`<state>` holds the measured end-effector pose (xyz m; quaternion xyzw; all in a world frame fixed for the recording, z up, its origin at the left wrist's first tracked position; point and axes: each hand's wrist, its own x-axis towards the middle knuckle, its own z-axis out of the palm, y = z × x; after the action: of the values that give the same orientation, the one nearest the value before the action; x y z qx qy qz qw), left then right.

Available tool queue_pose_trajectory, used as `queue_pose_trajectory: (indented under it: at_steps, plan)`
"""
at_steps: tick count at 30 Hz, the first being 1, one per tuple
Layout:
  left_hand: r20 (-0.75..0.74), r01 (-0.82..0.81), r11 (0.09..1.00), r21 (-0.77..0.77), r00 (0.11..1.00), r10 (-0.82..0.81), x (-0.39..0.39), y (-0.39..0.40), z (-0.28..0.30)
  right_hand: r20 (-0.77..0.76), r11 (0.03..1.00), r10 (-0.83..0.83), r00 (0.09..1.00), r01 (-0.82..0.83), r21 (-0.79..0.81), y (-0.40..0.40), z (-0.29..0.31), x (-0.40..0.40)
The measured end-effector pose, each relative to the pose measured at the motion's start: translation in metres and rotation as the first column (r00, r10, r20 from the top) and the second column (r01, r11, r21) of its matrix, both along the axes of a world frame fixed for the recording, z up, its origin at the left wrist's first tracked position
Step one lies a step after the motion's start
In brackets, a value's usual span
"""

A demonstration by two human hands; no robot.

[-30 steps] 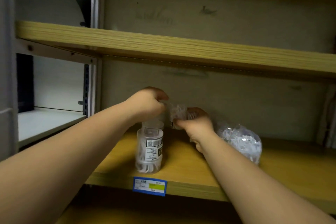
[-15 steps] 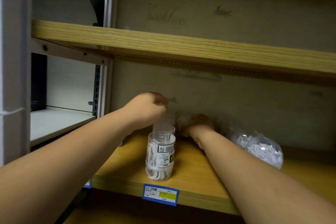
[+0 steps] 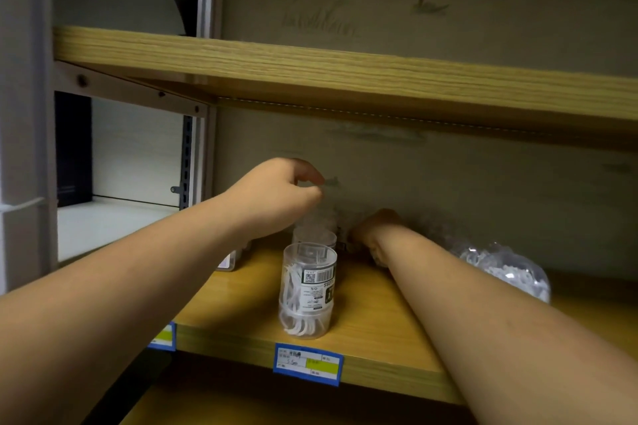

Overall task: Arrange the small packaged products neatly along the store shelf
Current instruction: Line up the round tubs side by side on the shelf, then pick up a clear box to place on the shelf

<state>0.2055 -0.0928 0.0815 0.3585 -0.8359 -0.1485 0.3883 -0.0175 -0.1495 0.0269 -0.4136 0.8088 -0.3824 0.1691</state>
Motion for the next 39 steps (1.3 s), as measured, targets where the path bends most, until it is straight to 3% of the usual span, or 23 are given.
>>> queue_pose_trajectory:
  at_steps: [2,5,8,12,16,17,19,22,25,29,33,39]
  plan:
    - [0.006,0.004,1.0,-0.008,1.0,-0.004,0.0,0.004,0.001,0.02,0.999,-0.003,1.0,0.004,-0.032,-0.002,-0.001,0.0]
    - [0.004,0.007,0.999,-0.032,1.0,-0.007,-0.001,0.013,0.001,0.205,0.959,-0.054,0.977,0.108,-0.262,0.003,0.003,0.007]
    - [-0.029,0.019,0.999,-0.043,0.999,-0.02,-0.005,0.023,-0.001,0.319,0.925,-0.027,0.947,0.144,-0.351,0.038,0.027,0.025]
    - [-0.058,0.059,0.994,-0.095,0.996,-0.065,-0.015,0.042,0.001,0.644,0.872,0.29,0.708,0.082,-0.482,0.113,0.061,0.054]
    - [-0.054,0.3,0.953,0.031,0.953,-0.298,-0.017,0.07,0.0,0.651,0.817,0.486,0.583,-0.037,-0.576,0.183,0.076,0.056]
    - [-0.062,0.336,0.94,0.06,0.941,-0.332,-0.016,0.075,-0.001,0.643,0.815,0.498,0.582,-0.06,-0.577,0.197,0.078,0.055]
    - [-0.15,0.416,0.899,0.139,0.906,-0.397,-0.011,0.083,-0.002,0.573,0.823,0.477,0.666,-0.111,-0.557,0.222,0.082,0.055]
    - [-0.325,0.562,0.773,0.294,0.82,-0.472,0.01,0.091,-0.006,0.36,0.851,0.428,0.829,-0.235,-0.47,0.254,0.079,0.06]
    - [-0.346,0.606,0.708,0.363,0.793,-0.501,0.042,0.097,-0.016,0.132,0.87,0.417,0.899,-0.353,-0.344,0.273,0.071,0.07]
    - [-0.391,0.539,0.761,0.361,0.828,-0.402,0.094,0.099,-0.033,-0.068,0.844,0.465,0.883,-0.465,-0.268,0.275,0.059,0.109]
    - [-0.361,0.406,0.84,0.36,0.891,-0.276,0.147,0.097,-0.046,-0.1,0.813,0.526,0.845,-0.533,-0.233,0.261,0.044,0.154]
    - [-0.387,0.313,0.863,0.397,0.909,-0.152,0.196,0.09,-0.067,-0.197,0.812,0.532,0.824,-0.562,-0.157,0.227,0.027,0.207]
